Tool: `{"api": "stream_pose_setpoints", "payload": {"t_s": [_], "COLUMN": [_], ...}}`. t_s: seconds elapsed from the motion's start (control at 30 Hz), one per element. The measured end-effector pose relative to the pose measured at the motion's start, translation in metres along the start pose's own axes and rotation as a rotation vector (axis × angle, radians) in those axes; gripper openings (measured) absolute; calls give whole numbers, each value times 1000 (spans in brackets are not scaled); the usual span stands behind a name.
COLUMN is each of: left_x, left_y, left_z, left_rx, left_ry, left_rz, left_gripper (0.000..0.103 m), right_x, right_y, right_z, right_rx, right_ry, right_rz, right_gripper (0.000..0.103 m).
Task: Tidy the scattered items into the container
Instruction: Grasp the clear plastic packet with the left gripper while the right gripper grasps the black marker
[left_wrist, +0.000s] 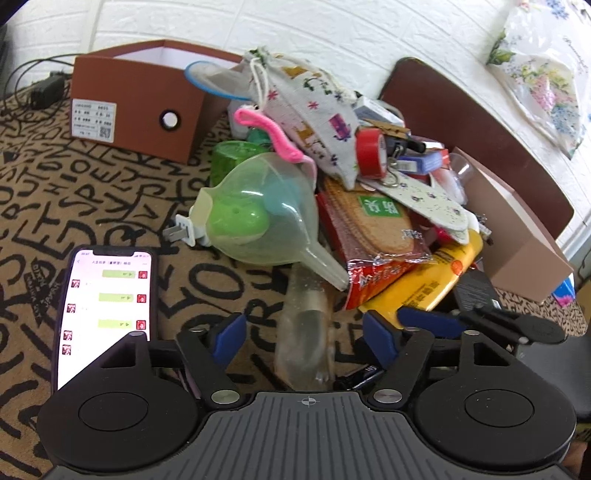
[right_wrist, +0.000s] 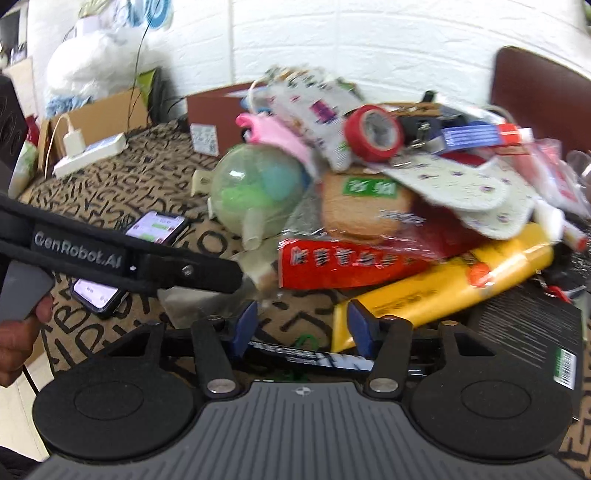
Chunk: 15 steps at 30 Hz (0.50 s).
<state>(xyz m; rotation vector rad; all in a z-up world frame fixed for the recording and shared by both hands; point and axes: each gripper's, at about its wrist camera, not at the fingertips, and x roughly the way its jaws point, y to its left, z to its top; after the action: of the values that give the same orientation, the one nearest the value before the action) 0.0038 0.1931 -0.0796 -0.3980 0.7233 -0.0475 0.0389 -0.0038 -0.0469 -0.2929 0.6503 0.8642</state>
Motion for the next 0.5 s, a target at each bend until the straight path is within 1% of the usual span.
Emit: {"api": "stream_pose_setpoints", "payload": {"t_s": [0.07,0.13,0.2,0.33,0.37,0.4,0.43,0.47,0.5], "left_x": [3,6,9,16,16,17,18,19,20], "left_y": [0,-1,-3,-6,-7,-9,-11,-13,-15], "left_z": [1,1,0,-3,-4,-6,-7,-9,-11], "left_rx": [3,14,16,10,13,21,31,39,40], "left_ry": [13,22,30,49,54,61,71,80,88], "left_rz": [-2,-4,-12,-24,-30,-34,-37,-40,-39], "left_gripper": [75,75,75,75,71,61,56,48,45], "right_x": [3,2,-5,-25,-30,-35,-40,-45,-50], "right_y": [4,6,4,-5,-8,-11,-13,-15,-17], "right_z": [-4,-12,-22,-38,-42,-46,-50,-53,-57], "right_rx": [-21,-36,-40,-21,-14,-7,-1,5,12], "right_ry": [37,75,84,101,105,108,112,115,116], "right_rz": [3,-3,-8,-35,-42,-50,-59,-65,-69], "right_gripper": [49,48,46,46,46,46,46,47,47]}}
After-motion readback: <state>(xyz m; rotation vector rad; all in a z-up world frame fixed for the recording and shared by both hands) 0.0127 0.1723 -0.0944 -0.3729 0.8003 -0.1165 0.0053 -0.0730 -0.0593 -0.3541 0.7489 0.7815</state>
